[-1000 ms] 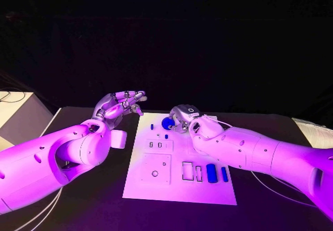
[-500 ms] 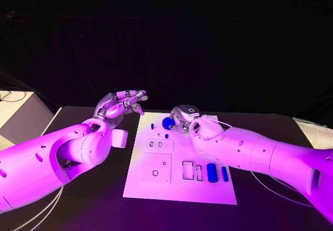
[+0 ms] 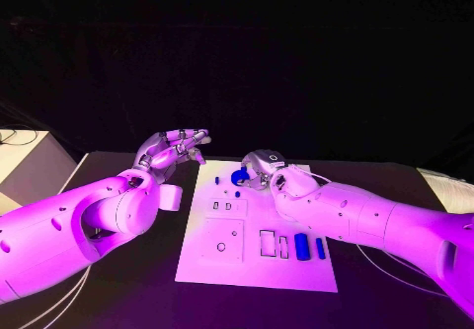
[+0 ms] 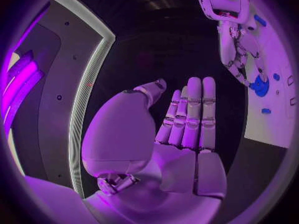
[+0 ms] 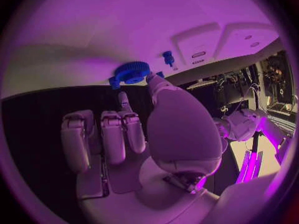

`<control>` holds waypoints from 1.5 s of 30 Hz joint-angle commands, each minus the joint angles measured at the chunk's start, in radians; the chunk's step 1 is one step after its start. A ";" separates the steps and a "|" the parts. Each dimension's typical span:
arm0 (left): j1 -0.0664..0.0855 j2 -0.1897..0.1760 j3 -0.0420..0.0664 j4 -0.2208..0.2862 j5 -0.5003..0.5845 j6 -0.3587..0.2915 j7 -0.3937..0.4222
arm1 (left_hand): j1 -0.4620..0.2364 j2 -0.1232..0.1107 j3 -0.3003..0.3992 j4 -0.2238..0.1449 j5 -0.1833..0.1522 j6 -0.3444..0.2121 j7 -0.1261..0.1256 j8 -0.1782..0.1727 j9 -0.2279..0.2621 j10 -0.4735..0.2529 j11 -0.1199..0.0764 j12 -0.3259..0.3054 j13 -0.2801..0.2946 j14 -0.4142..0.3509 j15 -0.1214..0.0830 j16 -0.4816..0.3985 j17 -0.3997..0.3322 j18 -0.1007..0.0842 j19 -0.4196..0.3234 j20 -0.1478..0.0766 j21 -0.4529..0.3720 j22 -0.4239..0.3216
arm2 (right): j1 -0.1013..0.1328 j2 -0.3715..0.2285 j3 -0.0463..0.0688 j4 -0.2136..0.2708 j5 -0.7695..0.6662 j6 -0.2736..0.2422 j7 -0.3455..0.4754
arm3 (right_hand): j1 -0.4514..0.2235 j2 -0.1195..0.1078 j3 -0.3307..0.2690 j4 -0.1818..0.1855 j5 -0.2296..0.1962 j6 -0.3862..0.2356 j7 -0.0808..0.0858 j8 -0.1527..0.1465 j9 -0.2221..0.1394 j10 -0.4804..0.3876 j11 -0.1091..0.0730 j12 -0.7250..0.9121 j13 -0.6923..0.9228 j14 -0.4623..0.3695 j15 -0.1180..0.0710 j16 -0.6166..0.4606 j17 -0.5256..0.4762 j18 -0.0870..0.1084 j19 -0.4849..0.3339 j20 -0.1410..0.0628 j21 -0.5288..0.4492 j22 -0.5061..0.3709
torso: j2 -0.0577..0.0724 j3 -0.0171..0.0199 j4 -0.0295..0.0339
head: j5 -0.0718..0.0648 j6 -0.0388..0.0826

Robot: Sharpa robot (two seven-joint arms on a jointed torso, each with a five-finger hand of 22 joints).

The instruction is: Assemble the parts on the task board

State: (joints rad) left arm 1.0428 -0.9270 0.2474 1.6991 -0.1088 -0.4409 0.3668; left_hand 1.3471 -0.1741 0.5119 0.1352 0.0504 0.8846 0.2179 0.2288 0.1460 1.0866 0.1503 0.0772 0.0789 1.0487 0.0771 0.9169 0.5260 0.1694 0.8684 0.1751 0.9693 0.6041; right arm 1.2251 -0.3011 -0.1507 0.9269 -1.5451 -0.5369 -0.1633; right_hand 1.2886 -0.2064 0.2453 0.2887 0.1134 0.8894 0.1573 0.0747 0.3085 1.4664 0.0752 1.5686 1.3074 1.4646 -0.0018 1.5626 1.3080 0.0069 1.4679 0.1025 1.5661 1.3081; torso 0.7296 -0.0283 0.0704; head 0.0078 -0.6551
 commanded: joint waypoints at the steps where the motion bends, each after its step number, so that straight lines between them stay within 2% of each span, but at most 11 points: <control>1: 0.001 0.001 0.001 0.001 -0.004 0.017 0.003 | -0.011 0.000 0.003 -0.002 0.001 -0.007 0.001 0.004 0.001 -0.001 0.001 0.003 0.001 -0.006 0.001 0.005 -0.001 0.014 -0.010 0.001 0.007 0.001 | -0.001 -0.004 -0.001 0.007 0.023 -0.004 0.032 | 0.003 0.020 -0.007 0.000 0.005 0.014 -0.004 0.003 0.000 0.104 -0.002 0.002 0.263 0.099 -0.007 0.001 0.232 -0.007 0.103 -0.004 0.005 0.263 | 0.000 0.0008 0.0005 | 0.001 -0.001; 6: 0.001 0.000 0.001 0.001 -0.005 0.017 0.003 | -0.011 0.000 0.003 -0.002 0.001 -0.007 0.001 0.004 0.001 -0.001 0.001 0.003 0.001 -0.006 0.001 0.005 -0.001 0.014 -0.010 0.001 0.007 0.001 | -0.001 -0.012 -0.001 0.017 0.036 0.009 0.043 | -0.005 0.039 -0.010 0.001 0.028 0.039 -0.008 0.013 0.001 0.104 -0.006 0.002 0.263 0.101 -0.011 0.002 0.238 -0.007 0.103 -0.008 0.005 0.263 | 0.000 0.0003 0.0018 | 0.002 -0.002; 15: 0.000 0.005 0.001 -0.005 -0.005 0.018 0.001 | -0.011 -0.001 0.002 -0.002 0.001 -0.008 0.002 0.003 0.001 -0.003 0.001 0.002 0.001 -0.007 0.001 0.006 -0.001 0.014 -0.011 0.001 0.008 0.002 | -0.002 -0.026 -0.001 0.034 0.062 0.051 0.060 | -0.050 0.097 0.025 0.002 0.064 0.086 -0.011 0.028 0.002 0.104 -0.009 0.002 0.263 0.103 -0.016 0.005 0.248 -0.007 0.103 -0.014 0.005 0.263 | 0.000 0.0005 -0.0010 | 0.003 -0.003; 23: 0.000 0.004 0.001 -0.009 -0.005 0.019 0.002 | -0.011 -0.001 0.002 -0.002 0.001 -0.008 0.002 0.003 0.001 -0.003 0.001 0.002 0.001 -0.007 0.001 0.006 -0.001 0.014 -0.011 0.001 0.008 0.002 | -0.001 -0.075 0.000 0.070 0.078 -0.024 0.050 | -0.069 0.078 0.021 -0.002 0.069 0.078 -0.006 0.019 -0.003 0.104 -0.006 0.002 0.263 0.103 -0.009 0.004 0.248 -0.007 0.103 -0.011 0.005 0.263 | -0.002 0.0018 -0.0029 | 0.004 0.002; 26: 0.000 0.002 0.001 -0.012 -0.005 0.020 0.003 | -0.011 -0.001 0.002 -0.002 0.001 -0.009 0.003 0.003 0.001 -0.004 0.002 0.002 0.001 -0.008 0.001 0.007 -0.002 0.014 -0.012 0.001 0.009 0.002 | 0.004 -0.126 0.006 0.122 0.124 -0.079 0.083 | -0.068 0.070 0.020 -0.004 0.071 0.075 -0.004 0.017 -0.005 0.104 -0.005 0.002 0.263 0.102 -0.006 0.004 0.245 -0.007 0.103 -0.008 0.005 0.263 | -0.003 0.0035 -0.0068 | 0.005 0.008; 30: 0.000 0.001 0.001 -0.018 -0.005 0.020 0.004 | -0.011 -0.001 0.002 -0.002 0.001 -0.009 0.003 0.003 0.001 -0.004 0.002 0.002 0.001 -0.008 0.001 0.007 -0.002 0.014 -0.012 0.001 0.009 0.002 | 0.016 -0.198 0.014 0.200 0.215 -0.104 0.158 | -0.059 0.061 0.024 -0.008 0.070 0.067 0.002 0.010 -0.009 0.104 0.001 0.002 0.263 0.101 0.000 0.002 0.240 -0.007 0.103 -0.003 0.005 0.263 | -0.006 0.0097 -0.0146 | 0.008 0.011; 33: -0.001 0.000 0.001 -0.022 -0.005 0.021 0.006 | -0.011 -0.001 0.002 -0.002 0.001 -0.009 0.003 0.003 0.001 -0.004 0.002 0.002 0.001 -0.008 0.001 0.007 -0.002 0.014 -0.012 0.001 0.009 0.002 | 0.027 -0.259 0.020 0.256 0.276 -0.083 0.221 | -0.010 0.041 0.038 -0.035 0.053 0.061 0.009 0.004 -0.013 0.104 0.008 0.002 0.263 0.099 0.007 0.000 0.232 -0.007 0.103 0.005 0.005 0.263 | -0.009 0.0130 -0.0201 | 0.010 0.013; 34: -0.001 0.000 0.001 -0.024 -0.005 0.021 0.006 | -0.011 -0.001 0.002 -0.002 0.001 -0.009 0.003 0.003 0.001 -0.004 0.002 0.002 0.001 -0.008 0.001 0.007 -0.002 0.014 -0.012 0.001 0.009 0.002 | 0.032 -0.284 0.022 0.275 0.299 -0.066 0.243 | 0.037 0.026 0.049 -0.066 0.029 0.063 0.009 0.003 -0.014 0.104 0.008 0.002 0.263 0.098 0.007 -0.001 0.228 -0.007 0.103 0.006 0.005 0.263 | -0.011 0.0142 -0.0222 | 0.010 0.013; 38: -0.004 0.001 0.001 -0.028 -0.005 0.023 0.007 | -0.010 -0.001 0.002 -0.003 0.001 -0.009 0.003 0.003 0.001 -0.004 0.002 0.002 0.001 -0.008 0.001 0.007 -0.002 0.014 -0.012 0.001 0.010 0.003 | 0.049 -0.362 0.024 0.325 0.359 -0.004 0.300 | 0.098 0.016 0.061 -0.102 -0.019 0.068 0.008 0.004 -0.017 0.104 0.008 0.002 0.263 0.098 0.002 -0.001 0.229 -0.007 0.103 0.004 0.005 0.263 | -0.015 0.0178 -0.0286 | 0.012 0.014; 42: -0.009 0.002 0.001 -0.030 -0.005 0.025 0.009 | -0.010 -0.001 0.002 -0.003 0.001 -0.009 0.003 0.003 0.001 -0.004 0.002 0.002 0.001 -0.008 0.001 0.007 -0.002 0.014 -0.012 0.001 0.010 0.003 | 0.058 -0.427 0.026 0.346 0.392 0.057 0.333 | 0.128 0.012 0.071 -0.123 -0.007 0.075 0.003 0.005 -0.018 0.104 0.005 0.002 0.263 0.099 -0.004 0.000 0.232 -0.007 0.103 -0.001 0.005 0.263 | -0.018 0.0221 -0.0342 | 0.009 0.017; 45: -0.013 0.003 0.001 -0.032 -0.005 0.028 0.009 | -0.010 0.000 0.002 -0.003 0.001 -0.009 0.002 0.003 0.001 -0.004 0.002 0.002 0.001 -0.008 0.001 0.007 -0.002 0.014 -0.013 0.001 0.010 0.003 | 0.061 -0.457 0.026 0.333 0.403 0.100 0.347 | 0.146 0.009 0.085 -0.137 0.029 0.081 0.000 0.006 -0.020 0.104 0.001 0.002 0.263 0.100 -0.010 0.001 0.234 -0.007 0.103 -0.007 0.005 0.263 | -0.020 0.0255 -0.0372 | 0.009 0.016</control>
State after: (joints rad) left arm 1.0307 -0.9264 0.2474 1.6665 -0.1098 -0.4357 0.3645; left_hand 1.3471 -0.1741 0.5119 0.1352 0.0504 0.8810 0.2213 0.2288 0.1460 1.0866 0.1503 0.0772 0.0784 1.0488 0.0771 0.9208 0.5254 0.1692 0.8611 0.1752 0.9729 0.6056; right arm 1.2854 -0.7558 -0.1249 1.2620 -1.1979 -0.5251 0.1137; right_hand 1.4296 -0.2005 0.3342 0.1556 0.1427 0.9649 0.1573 0.0807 0.2883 1.4664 0.0751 1.5686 1.3079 1.4664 -0.0077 1.5626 1.3075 0.0070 1.4661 0.1043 1.5661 1.3076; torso 0.7127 -0.0071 0.0380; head 0.0170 -0.6392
